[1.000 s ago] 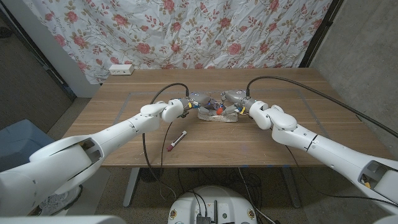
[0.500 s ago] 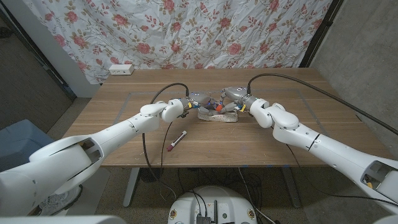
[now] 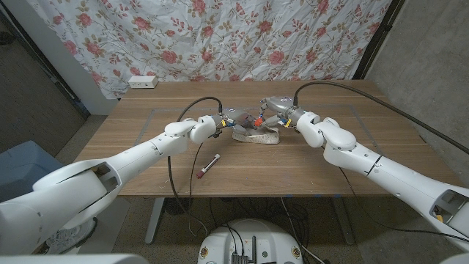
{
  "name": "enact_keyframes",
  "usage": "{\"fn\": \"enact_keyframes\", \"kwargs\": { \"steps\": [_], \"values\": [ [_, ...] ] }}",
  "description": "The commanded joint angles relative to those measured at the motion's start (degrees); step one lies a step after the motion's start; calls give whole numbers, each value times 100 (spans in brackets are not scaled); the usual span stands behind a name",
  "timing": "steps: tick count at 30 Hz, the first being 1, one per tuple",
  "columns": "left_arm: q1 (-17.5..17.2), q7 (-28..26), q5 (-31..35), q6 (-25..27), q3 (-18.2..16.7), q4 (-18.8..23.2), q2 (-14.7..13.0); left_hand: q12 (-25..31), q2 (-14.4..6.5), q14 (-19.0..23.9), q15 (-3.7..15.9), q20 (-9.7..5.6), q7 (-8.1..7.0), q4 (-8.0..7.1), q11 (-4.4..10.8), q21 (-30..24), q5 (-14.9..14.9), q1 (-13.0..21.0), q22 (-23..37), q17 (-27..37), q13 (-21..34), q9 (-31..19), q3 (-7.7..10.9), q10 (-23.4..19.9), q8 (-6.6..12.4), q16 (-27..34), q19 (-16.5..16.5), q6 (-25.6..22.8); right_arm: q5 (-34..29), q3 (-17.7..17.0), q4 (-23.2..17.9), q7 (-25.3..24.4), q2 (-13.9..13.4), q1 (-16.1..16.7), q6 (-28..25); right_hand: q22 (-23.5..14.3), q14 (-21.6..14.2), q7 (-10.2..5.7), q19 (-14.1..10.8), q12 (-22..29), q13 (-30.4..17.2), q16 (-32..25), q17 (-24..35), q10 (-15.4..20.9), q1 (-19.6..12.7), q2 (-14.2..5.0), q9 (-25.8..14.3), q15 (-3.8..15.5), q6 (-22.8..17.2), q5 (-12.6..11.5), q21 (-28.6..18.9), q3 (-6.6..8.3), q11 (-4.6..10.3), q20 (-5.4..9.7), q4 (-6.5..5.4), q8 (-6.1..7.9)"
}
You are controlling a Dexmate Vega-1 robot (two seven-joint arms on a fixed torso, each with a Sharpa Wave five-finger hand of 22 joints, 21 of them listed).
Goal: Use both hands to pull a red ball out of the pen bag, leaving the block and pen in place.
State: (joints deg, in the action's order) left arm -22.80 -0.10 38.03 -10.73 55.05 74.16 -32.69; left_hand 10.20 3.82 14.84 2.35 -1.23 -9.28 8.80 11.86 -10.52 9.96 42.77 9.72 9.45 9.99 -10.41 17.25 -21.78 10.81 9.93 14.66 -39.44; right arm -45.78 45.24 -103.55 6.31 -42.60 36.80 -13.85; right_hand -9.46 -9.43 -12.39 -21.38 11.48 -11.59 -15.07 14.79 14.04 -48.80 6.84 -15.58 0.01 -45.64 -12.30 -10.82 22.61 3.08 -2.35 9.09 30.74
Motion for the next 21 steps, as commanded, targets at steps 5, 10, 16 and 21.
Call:
{"fn": "enact_keyframes", "kwargs": {
  "steps": [5,10,16,21],
  "values": [
    [-44,6,8,89,-90,192,-46,45,-91,-15,516,12,7,22,-32,-37,39,41,17,14,11,-7,58,-21,42,26,-28,-63,71,-249,-277,88,-102,68,-181,-18,1,-6,0,43,-16,-41,28,40,-18,-5,-34,-16,-23,-28,-8,-18,-21,-24,-11,35],
    [-41,10,15,80,-107,241,-54,54,-138,-12,504,31,-15,24,-33,-39,41,69,17,14,11,-8,79,-45,52,28,-28,-100,81,-303,-291,34,-119,85,-215,-18,2,-4,4,46,-16,-42,32,52,1,2,-36,-13,-24,-27,-6,-32,-23,-23,-20,41],
    [-65,38,34,113,-136,351,-89,73,-228,36,523,30,-1,24,-43,-55,45,115,19,13,11,-12,118,-108,80,44,13,-198,93,-359,-313,6,-149,104,-279,-18,6,0,15,43,-16,-42,37,56,24,2,-40,8,-24,-29,-1,-47,-22,-32,-32,49],
    [-111,76,45,189,-185,496,-133,88,-298,77,498,38,29,32,-53,-73,50,161,20,11,11,-14,151,-170,85,50,67,-247,101,-408,-334,-8,-174,132,-377,-19,6,4,14,45,-16,-44,42,69,37,-3,-42,21,-41,-32,-1,-56,-18,-37,-39,62]
  ]
}}
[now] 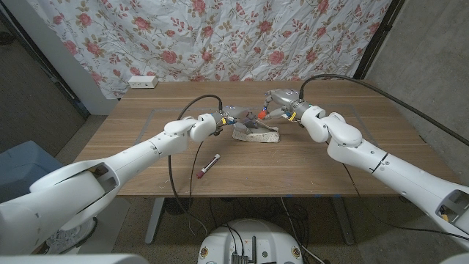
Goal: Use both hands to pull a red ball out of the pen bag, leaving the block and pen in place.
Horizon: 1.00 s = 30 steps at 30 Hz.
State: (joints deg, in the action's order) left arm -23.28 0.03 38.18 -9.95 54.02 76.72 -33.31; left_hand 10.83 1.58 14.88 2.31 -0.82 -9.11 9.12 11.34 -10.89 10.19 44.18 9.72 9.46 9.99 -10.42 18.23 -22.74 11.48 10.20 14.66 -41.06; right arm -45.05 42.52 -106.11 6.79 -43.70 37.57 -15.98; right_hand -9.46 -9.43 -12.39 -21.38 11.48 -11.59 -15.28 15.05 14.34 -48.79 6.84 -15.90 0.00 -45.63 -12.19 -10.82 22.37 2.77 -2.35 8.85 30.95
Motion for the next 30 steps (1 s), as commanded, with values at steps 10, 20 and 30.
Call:
{"fn": "enact_keyframes", "kwargs": {
  "steps": [10,20,30],
  "values": [
    [-252,91,39,378,-242,649,-194,34,-181,186,508,-10,9,34,3,-60,31,140,20,1,11,-17,119,-163,15,33,170,-151,10,-185,-106,3,-92,85,-493,-19,16,-8,23,44,-15,-21,22,50,49,-12,-13,18,-39,-49,3,-44,5,-49,-22,50],
    [-434,131,-17,478,-427,1039,-344,14,-289,260,476,6,80,33,-51,-69,31,215,25,1,14,-9,168,-157,-19,31,232,-128,47,-253,-108,-43,-175,135,-728,-19,-1,-9,31,45,-15,-30,29,67,63,-19,-15,29,-19,-55,6,-56,-1,-54,-29,50],
    [-754,-147,-362,506,-756,1238,-417,46,-332,353,496,8,31,14,-54,-83,22,203,28,1,19,-8,166,-272,-39,42,303,-111,118,-311,14,-150,-304,156,-824,-19,-27,-11,63,43,-15,-44,38,78,94,-45,-17,38,19,-59,16,-69,5,-79,-48,43]
  ]
}}
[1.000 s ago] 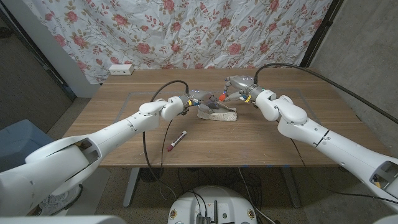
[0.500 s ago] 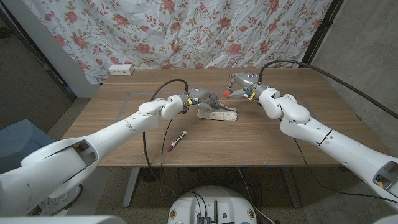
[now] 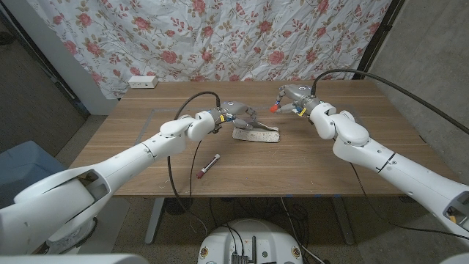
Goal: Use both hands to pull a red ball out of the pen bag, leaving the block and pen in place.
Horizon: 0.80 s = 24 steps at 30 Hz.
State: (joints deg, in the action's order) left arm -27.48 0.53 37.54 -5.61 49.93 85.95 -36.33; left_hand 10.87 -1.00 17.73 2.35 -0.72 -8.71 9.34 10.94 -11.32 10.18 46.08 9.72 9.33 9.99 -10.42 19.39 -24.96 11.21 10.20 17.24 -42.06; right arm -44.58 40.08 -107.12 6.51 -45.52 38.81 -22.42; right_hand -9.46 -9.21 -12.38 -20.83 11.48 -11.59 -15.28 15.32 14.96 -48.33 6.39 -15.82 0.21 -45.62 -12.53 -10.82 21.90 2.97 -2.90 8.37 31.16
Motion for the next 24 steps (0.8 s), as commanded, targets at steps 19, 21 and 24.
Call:
{"fn": "enact_keyframes", "kwargs": {
  "steps": [19,21,24],
  "values": [
    [-721,-515,-1102,178,-866,485,-151,-7,-119,-9,460,-14,34,-59,-41,-19,3,-116,32,16,31,-11,-2,8,-94,-12,47,277,337,-80,385,-203,-297,52,-285,-20,-1,-19,81,24,-16,-32,30,-11,86,-69,-25,54,99,-29,30,-33,13,-29,-25,4],
    [-734,-529,-1219,113,-909,450,-156,-12,-134,-33,439,-16,41,-70,-55,-14,1,-138,33,17,33,-12,-8,24,-94,-19,39,299,338,-65,410,-217,-300,52,-310,-20,-18,-19,79,26,-16,-39,31,-3,88,-74,-25,47,100,-29,28,-34,9,-31,-26,5],
    [-742,-574,-1377,-48,-960,358,-165,-23,-183,-92,419,-8,22,-102,-79,-1,-1,-200,35,21,35,-14,-20,69,-102,-30,8,364,328,-26,485,-275,-322,45,-266,-19,-25,-19,69,28,-16,-42,33,4,91,-80,-25,57,99,-29,22,-36,14,-25,-26,7]
  ]
}}
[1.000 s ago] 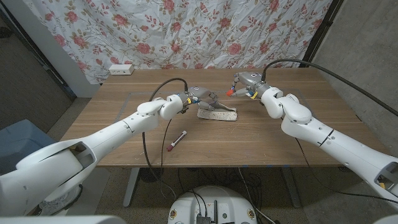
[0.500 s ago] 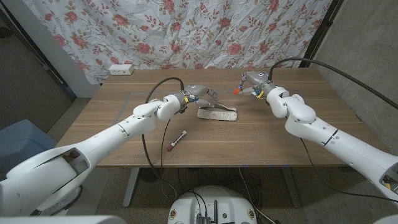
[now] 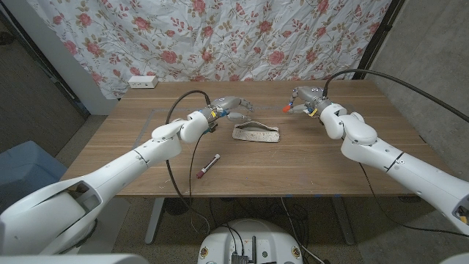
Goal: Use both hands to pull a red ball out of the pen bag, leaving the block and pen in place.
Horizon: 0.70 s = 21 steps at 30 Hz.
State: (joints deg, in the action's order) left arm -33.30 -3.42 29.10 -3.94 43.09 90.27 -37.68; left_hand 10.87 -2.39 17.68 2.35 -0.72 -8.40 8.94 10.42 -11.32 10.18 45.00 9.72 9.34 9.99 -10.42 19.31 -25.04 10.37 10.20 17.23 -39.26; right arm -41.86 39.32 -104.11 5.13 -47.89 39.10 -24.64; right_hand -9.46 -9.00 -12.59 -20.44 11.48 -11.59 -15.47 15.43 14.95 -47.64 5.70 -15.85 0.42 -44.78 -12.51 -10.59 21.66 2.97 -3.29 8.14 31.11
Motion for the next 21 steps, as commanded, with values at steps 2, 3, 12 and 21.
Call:
{"fn": "enact_keyframes", "kwargs": {
  "steps": [2,3,12,21],
  "values": [
    [-180,-213,-592,-247,-308,-90,-38,-27,-67,-113,415,-4,-60,-69,-29,7,1,-111,35,20,35,-13,-13,101,-11,-34,-10,91,83,57,242,-193,-85,21,-10,-19,-52,1,25,29,-16,-26,25,10,24,-16,-22,48,14,-31,-4,-15,18,16,-2,15],
    [-194,-229,-626,-258,-326,-95,-41,-29,-76,-137,419,-4,-68,-73,-31,9,1,-122,35,20,35,-13,-14,109,-9,-41,-17,93,75,73,264,-194,-86,15,-12,-19,-54,2,24,31,-16,-27,25,14,25,-16,-22,46,13,-31,-5,-16,17,14,-2,16],
    [-379,-338,-1000,-193,-533,-46,-67,-42,-121,-237,400,-8,-30,-82,-57,18,2,-201,36,15,35,-11,-32,201,-34,-50,-46,244,147,155,468,-234,-91,-32,134,-19,-59,1,20,31,-17,-30,30,24,39,-17,-21,61,18,-31,-9,-29,27,18,-1,20],
    [-615,-504,-1427,-83,-805,37,-130,-54,-141,-384,382,0,-16,-68,-68,32,4,-263,36,12,34,-6,-50,321,-53,-62,-102,421,122,264,642,-294,-61,-77,246,-18,-64,0,18,29,-17,-34,37,29,47,-29,-20,68,69,-32,-12,-36,34,29,1,6]
  ]
}}
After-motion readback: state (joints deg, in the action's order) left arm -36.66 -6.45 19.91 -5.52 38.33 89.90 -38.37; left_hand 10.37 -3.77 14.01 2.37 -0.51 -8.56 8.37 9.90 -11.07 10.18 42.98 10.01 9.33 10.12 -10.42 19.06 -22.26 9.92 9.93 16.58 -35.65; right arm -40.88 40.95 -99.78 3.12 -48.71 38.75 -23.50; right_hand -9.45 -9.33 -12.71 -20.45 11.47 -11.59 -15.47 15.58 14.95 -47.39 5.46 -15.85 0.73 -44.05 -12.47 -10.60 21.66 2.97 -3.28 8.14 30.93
